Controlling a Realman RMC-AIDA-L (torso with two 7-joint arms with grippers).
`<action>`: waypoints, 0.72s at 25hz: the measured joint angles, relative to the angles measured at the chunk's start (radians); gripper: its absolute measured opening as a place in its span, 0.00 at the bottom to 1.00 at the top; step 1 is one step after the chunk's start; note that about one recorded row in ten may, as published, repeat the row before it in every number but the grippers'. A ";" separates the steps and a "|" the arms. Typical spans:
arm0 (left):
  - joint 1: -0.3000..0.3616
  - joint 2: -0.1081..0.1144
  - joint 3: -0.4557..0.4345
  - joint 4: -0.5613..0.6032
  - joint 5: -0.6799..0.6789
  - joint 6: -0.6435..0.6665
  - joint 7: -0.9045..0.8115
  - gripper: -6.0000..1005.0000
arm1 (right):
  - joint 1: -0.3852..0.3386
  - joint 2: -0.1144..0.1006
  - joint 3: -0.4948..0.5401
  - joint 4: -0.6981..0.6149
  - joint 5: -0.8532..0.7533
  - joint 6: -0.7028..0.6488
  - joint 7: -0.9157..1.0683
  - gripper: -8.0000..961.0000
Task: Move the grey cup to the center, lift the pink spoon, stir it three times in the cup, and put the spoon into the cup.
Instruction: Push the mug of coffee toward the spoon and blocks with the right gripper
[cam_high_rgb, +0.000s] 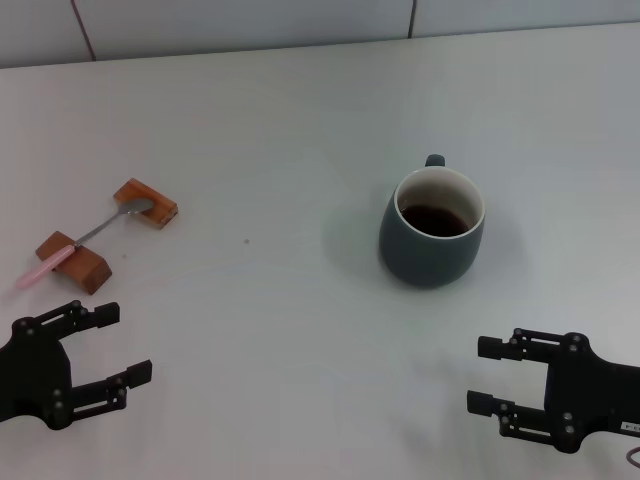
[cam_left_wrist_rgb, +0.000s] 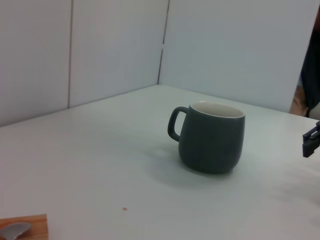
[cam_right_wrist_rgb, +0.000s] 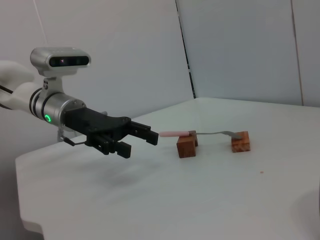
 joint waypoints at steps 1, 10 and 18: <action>-0.002 -0.001 0.011 0.000 0.000 -0.001 -0.002 0.81 | 0.002 0.000 0.000 0.000 0.000 0.000 0.001 0.69; 0.001 -0.001 0.033 -0.001 0.000 0.005 -0.005 0.81 | 0.007 -0.001 0.006 0.000 0.001 0.000 0.004 0.68; 0.002 -0.002 0.035 -0.002 0.000 0.000 -0.009 0.81 | 0.007 -0.002 0.007 -0.002 0.002 0.000 0.008 0.64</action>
